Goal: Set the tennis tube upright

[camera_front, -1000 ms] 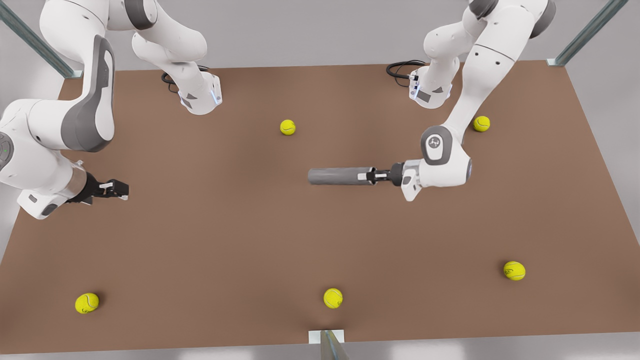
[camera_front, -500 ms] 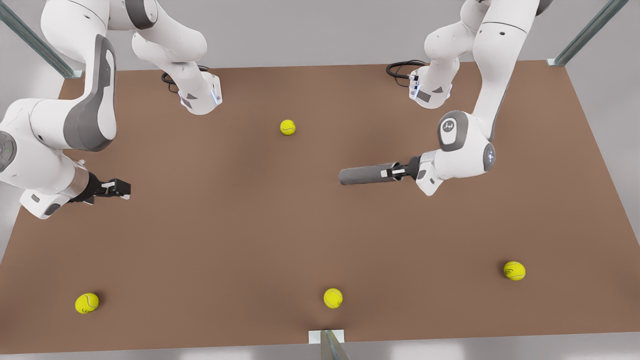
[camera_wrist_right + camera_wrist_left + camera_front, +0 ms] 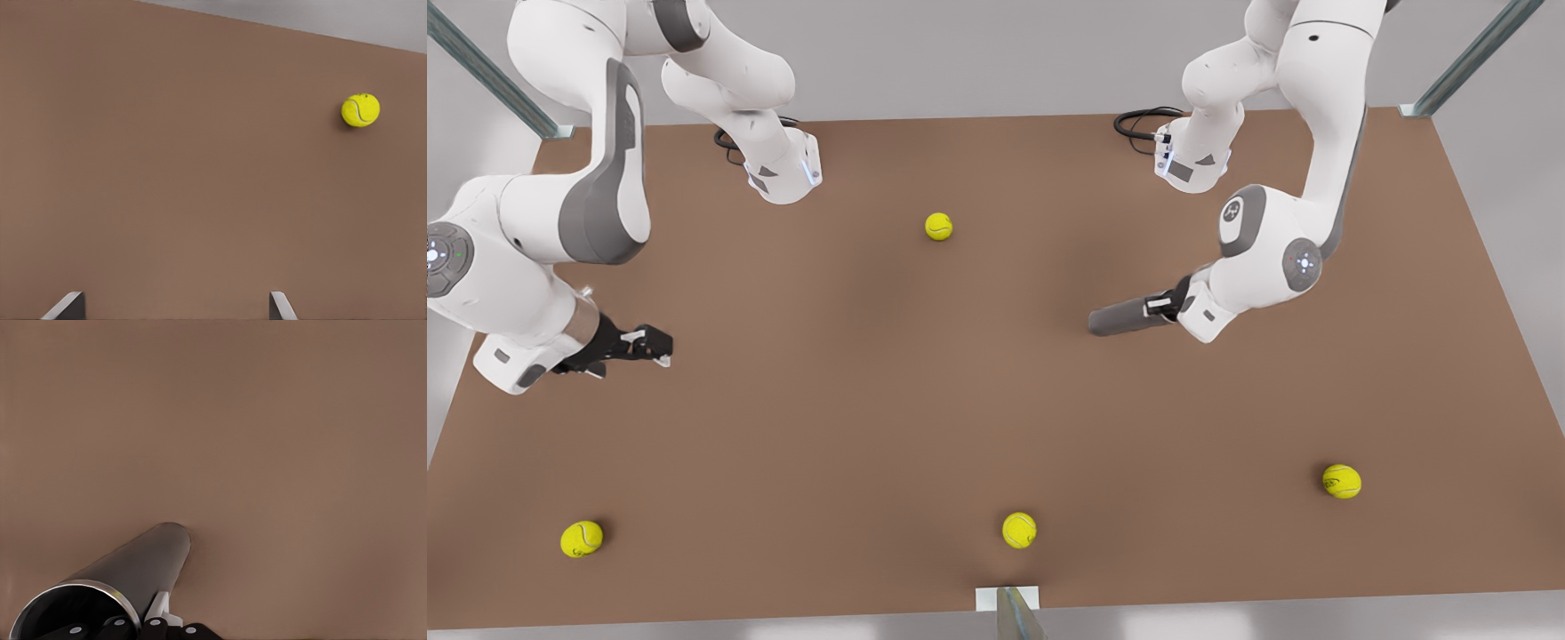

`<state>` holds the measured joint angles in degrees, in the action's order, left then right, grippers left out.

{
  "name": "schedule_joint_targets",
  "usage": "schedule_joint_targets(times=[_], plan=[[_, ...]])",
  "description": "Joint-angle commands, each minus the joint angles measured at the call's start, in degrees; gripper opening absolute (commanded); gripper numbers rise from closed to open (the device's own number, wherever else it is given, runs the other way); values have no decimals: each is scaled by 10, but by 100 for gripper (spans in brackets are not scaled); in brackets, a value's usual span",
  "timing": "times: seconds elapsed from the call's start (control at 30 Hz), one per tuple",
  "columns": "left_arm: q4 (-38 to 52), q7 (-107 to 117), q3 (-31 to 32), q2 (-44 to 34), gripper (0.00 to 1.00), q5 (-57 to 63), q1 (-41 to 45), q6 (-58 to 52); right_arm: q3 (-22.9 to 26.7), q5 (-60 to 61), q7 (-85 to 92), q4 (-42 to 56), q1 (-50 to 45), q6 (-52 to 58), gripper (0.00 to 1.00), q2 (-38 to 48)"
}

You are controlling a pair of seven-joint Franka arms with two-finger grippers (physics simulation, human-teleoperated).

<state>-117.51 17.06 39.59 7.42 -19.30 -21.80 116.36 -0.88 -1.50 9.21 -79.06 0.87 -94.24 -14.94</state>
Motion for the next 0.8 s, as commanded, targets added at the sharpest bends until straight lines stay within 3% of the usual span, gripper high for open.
schedule_joint_targets(times=[0.0, 0.77], plan=[[0, 0, 0, -2, 21, 33, 0, -5, 1, 0, -1, -2, 2, -1, 100, 0], [25, 50, 5, -7, 21, 227, 4, -39, 3, 11, 9, 4, 35, -6, 100, -8]])
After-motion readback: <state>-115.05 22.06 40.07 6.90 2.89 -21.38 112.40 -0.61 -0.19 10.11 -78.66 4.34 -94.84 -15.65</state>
